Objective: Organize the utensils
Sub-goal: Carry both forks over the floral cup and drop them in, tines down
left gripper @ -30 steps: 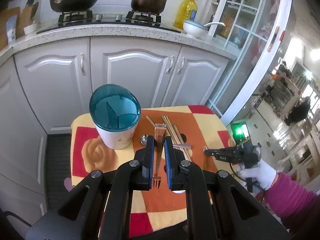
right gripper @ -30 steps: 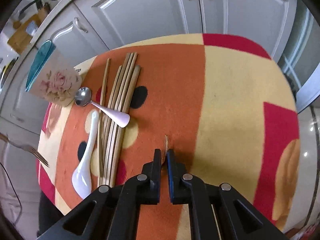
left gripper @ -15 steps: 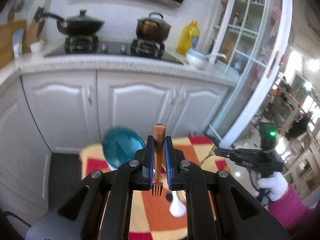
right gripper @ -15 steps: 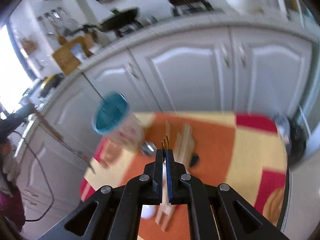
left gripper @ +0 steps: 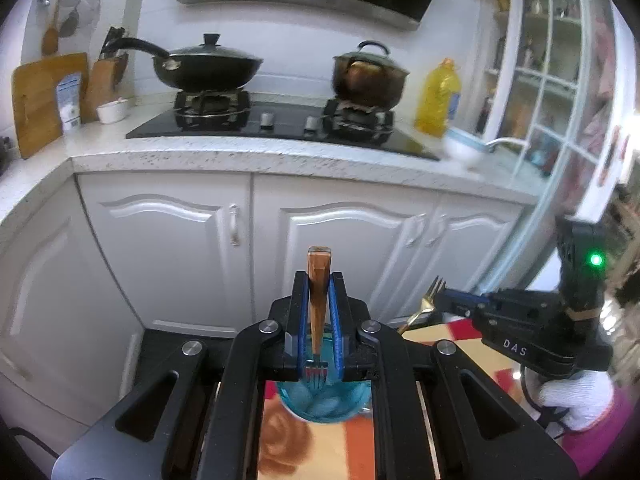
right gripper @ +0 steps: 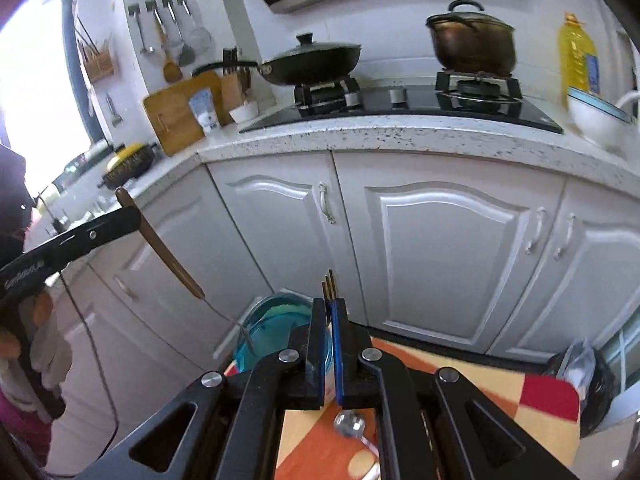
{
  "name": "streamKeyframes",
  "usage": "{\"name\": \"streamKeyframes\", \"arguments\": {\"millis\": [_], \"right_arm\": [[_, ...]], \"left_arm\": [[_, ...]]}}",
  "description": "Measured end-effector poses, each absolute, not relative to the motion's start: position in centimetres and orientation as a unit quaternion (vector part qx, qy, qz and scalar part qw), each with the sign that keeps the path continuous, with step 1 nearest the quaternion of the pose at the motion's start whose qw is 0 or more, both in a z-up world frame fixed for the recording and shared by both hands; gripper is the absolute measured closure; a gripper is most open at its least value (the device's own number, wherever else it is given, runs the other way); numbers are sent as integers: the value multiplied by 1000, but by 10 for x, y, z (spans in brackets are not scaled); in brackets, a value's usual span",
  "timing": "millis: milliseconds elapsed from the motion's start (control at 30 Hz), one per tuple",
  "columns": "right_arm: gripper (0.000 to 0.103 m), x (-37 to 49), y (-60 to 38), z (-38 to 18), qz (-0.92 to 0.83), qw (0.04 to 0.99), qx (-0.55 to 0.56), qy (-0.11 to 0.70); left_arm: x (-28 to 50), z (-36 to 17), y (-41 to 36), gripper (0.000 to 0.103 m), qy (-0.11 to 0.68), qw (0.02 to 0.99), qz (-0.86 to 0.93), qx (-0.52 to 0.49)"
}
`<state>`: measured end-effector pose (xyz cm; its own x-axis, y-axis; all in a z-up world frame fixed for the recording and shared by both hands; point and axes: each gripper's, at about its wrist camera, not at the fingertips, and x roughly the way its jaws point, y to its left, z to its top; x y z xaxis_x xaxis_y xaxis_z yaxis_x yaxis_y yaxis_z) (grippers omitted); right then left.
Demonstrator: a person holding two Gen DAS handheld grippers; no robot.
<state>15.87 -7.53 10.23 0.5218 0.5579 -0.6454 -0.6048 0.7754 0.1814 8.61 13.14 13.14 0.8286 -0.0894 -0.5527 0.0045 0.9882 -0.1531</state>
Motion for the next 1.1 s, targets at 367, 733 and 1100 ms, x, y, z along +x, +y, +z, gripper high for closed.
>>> {"name": "streamKeyframes", "arguments": {"millis": [367, 733, 1100], "right_arm": [[100, 191, -21, 30, 330, 849, -102, 400], [100, 205, -21, -12, 348, 820, -65, 450], [98, 177, -63, 9, 344, 830, -11, 438]], "left_arm": [[111, 66, 131, 94, 347, 935, -8, -78], [115, 39, 125, 93, 374, 924, 6, -81], [94, 57, 114, 65, 361, 928, -6, -88]]}}
